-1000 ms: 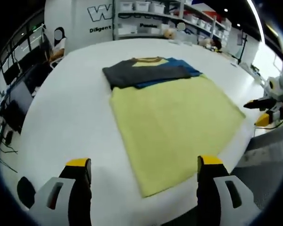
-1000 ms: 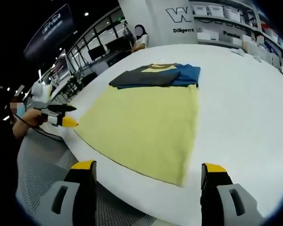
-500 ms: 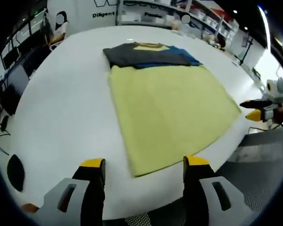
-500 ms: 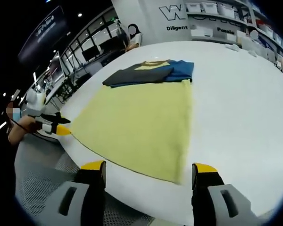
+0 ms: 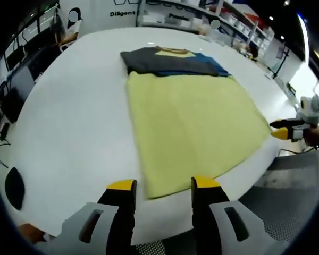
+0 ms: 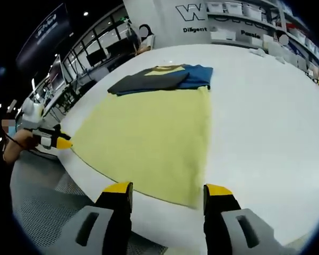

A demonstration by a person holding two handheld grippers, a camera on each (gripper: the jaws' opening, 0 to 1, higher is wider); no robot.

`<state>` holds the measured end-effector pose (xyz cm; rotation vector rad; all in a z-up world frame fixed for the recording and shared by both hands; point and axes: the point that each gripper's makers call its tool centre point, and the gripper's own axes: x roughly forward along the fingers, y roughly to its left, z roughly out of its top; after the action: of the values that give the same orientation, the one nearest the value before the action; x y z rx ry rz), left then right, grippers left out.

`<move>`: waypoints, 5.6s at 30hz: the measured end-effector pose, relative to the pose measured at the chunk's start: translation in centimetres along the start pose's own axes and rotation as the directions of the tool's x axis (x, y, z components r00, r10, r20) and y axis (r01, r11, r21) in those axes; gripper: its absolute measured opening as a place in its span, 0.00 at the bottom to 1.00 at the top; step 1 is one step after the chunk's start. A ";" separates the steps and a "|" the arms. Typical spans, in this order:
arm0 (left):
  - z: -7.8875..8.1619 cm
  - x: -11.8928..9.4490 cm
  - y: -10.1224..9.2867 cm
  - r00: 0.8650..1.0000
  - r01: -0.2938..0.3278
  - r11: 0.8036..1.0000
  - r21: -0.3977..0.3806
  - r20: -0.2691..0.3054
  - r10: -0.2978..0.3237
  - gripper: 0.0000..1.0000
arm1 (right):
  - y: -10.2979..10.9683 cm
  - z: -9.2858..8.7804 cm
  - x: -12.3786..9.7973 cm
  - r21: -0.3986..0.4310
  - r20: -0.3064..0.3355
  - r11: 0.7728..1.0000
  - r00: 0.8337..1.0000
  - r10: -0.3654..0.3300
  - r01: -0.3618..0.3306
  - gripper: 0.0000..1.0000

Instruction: Fold the garment on the visible template until the final outline fits inside the template.

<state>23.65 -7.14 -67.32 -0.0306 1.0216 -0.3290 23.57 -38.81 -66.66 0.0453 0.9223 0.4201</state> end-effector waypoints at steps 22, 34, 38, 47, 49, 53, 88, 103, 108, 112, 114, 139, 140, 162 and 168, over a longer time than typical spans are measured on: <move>-0.2 0.2 1.5 0.998 -0.068 0.998 0.007 -0.014 0.068 0.15 | -2.4 -1.2 0.0 -0.087 -0.084 0.990 0.990 -0.115 0.108 0.00; -0.2 0.1 1.3 0.998 -0.063 0.998 0.022 -0.017 0.063 0.06 | -2.0 -1.5 0.1 -0.105 -0.103 0.992 0.991 -0.087 0.076 0.00; -0.4 0.0 1.3 0.998 -0.061 0.997 0.041 -0.028 0.062 0.06 | -1.9 -1.7 -0.1 -0.135 -0.119 0.989 0.990 -0.080 0.063 0.00; -1.3 -0.5 1.2 0.996 -0.054 0.996 0.075 -0.073 0.060 0.06 | -1.3 -2.7 -0.7 -0.144 -0.170 0.989 0.984 -0.059 0.034 0.00; -1.5 -0.6 1.1 0.994 -0.059 0.993 0.105 -0.086 0.068 0.06 | -1.2 -2.8 -0.8 -0.153 -0.177 0.988 0.983 -0.053 0.026 0.00; -1.8 -0.8 0.9 0.991 -0.061 0.987 0.145 -0.106 0.077 0.06 | -1.0 -3.1 -1.0 -0.167 -0.183 0.986 0.982 -0.052 0.021 0.00; -4.4 -2.1 0.3 0.977 -0.007 0.994 0.112 -0.209 0.031 0.06 | 0.0 -5.7 -3.0 -0.132 -0.282 0.991 0.959 -0.024 -0.013 0.00; -4.9 -2.4 0.0 0.976 -0.020 0.994 0.104 -0.212 0.042 0.06 | 0.2 -6.0 -3.5 -0.118 -0.308 0.993 0.951 -0.014 -0.024 0.00; -4.0 -3.1 -0.2 0.982 -0.018 0.997 0.081 -0.186 0.033 0.06 | 0.3 -5.3 -3.8 -0.133 -0.301 0.991 0.953 -0.014 -0.027 0.00; -2.9 -3.5 -0.2 0.988 -0.009 0.998 0.061 -0.156 0.018 0.06 | 0.3 -4.3 -4.1 -0.140 -0.282 0.990 0.959 -0.013 -0.028 0.00; -2.4 -3.6 -0.3 0.990 0.001 0.999 0.048 -0.143 0.006 0.05 | 0.2 -3.5 -4.3 -0.136 -0.258 0.991 0.966 -0.018 -0.018 0.00; 6.7 -5.2 0.1 0.993 0.013 1.000 -0.011 0.119 -0.011 0.05 | -0.6 4.8 -5.6 -0.081 -0.049 0.996 0.998 -0.042 0.038 0.00; 6.9 -5.3 0.2 0.992 0.012 1.000 -0.012 0.122 -0.010 0.05 | -0.7 5.2 -5.7 -0.075 -0.041 0.996 0.998 -0.044 0.041 0.00; 14.5 -4.9 1.7 0.965 0.006 0.999 -0.034 0.262 0.003 0.05 | -2.2 12.7 -4.5 0.021 0.084 0.998 0.994 -0.067 0.066 0.00; 16.3 -4.6 1.9 0.959 0.020 0.999 -0.031 0.283 -0.011 0.05 | -2.6 14.2 -4.0 -0.006 0.085 0.997 0.994 -0.071 0.072 0.00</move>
<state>35.65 -6.13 -55.19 -0.1131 0.7428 -0.3117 33.39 -40.67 -55.53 0.0213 0.8362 0.3531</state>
